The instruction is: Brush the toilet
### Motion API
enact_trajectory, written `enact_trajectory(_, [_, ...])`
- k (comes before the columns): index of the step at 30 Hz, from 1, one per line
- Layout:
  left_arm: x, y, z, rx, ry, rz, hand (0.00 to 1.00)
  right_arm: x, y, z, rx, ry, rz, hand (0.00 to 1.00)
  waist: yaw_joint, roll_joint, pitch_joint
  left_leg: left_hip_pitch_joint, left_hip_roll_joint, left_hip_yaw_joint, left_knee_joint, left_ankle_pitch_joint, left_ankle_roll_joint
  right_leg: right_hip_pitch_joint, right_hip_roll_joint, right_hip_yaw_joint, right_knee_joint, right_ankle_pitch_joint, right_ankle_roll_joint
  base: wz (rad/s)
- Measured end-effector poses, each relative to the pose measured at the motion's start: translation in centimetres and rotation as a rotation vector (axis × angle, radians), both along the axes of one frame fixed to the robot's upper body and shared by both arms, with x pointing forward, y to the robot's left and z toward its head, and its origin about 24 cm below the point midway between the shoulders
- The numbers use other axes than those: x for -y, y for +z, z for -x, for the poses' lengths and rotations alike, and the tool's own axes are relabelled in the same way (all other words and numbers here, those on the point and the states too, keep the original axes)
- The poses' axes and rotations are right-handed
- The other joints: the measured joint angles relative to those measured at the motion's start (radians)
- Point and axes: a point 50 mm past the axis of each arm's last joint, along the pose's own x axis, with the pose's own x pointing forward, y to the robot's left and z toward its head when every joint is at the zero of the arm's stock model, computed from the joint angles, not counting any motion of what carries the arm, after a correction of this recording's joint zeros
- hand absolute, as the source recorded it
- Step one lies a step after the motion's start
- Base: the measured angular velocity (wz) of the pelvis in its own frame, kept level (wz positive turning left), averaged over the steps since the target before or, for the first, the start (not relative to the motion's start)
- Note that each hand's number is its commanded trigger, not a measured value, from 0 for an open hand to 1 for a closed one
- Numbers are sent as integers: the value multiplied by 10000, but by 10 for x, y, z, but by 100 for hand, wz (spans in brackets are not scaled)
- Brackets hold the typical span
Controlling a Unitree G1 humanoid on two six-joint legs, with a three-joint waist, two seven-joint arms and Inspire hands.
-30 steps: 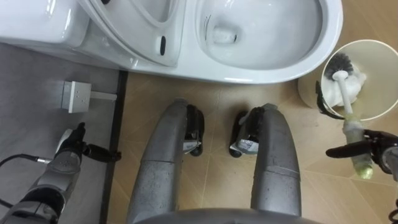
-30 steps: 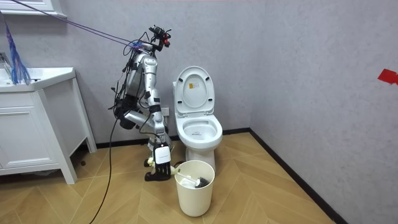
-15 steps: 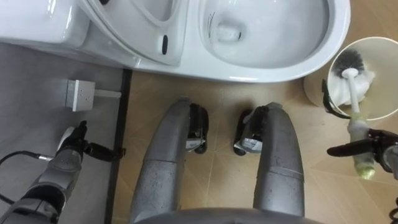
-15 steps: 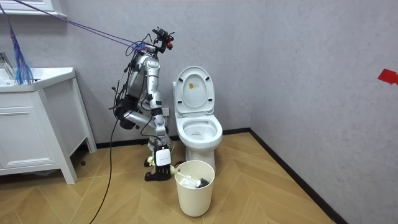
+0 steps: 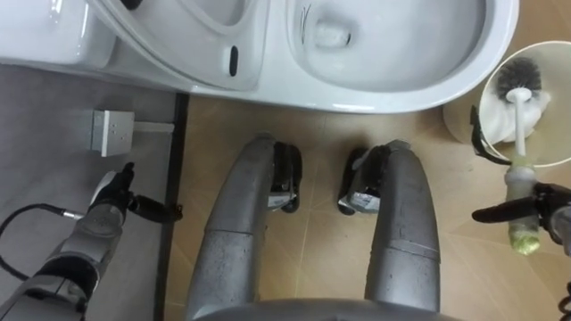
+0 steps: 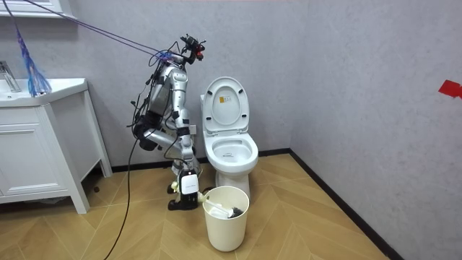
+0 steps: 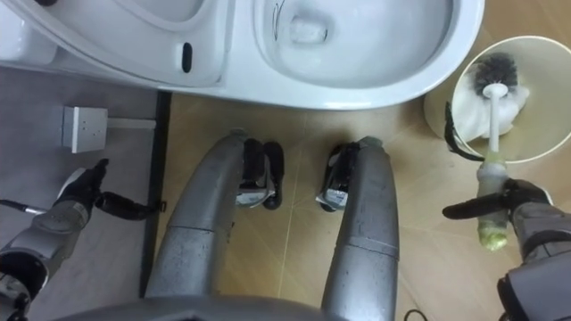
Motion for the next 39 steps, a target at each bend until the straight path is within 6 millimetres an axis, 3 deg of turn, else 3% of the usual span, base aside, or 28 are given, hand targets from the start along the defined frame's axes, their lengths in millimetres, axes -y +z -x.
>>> enact_trajectory(1, [1, 0, -1, 17, -29, 68, 0, 0, 0, 0, -3, -9, 24, 0, -2, -1, 2, -24, -4, 2, 84, -47, 0, -31, -1, 17, 81, -41, 11, 0])
enact_trajectory(2, [1, 0, -1, 58, 17, 146, 0, 0, 0, 0, -11, -9, 50, 8, -3, -3, 3, -42, -5, 3, 118, -66, 3, -52, -2, 25, 112, -54, 12, 0])
enact_trajectory(3, [3, 1, -2, 137, 98, 291, 0, 0, 1, -1, -3, -15, 86, 98, -5, 5, 8, -90, -6, 2, 148, -71, 4, -101, -2, 26, 137, -58, 16, 0])
enact_trajectory(10, [5, 0, -2, 134, 241, 601, 0, 2, 3, -3, 168, -245, 193, 100, -198, 10, 22, -302, -84, 49, 506, -190, 73, -320, -167, 69, 589, -261, 21, 6])
enact_trajectory(28, [9, 7, -14, 627, 385, 873, 0, -3, 2, -7, 1504, -2284, -1057, 100, -277, -4, 31, -549, -68, 63, 714, -227, 67, -558, -157, 91, 784, -309, 0, 0])
enact_trajectory(39, [8, 2, -3, 443, 477, 925, 0, -3, -3, 1, 1367, -2685, -1235, 100, -280, -9, 29, -225, -63, 55, 760, -242, 89, -221, -153, 87, 803, -326, 29, 0])
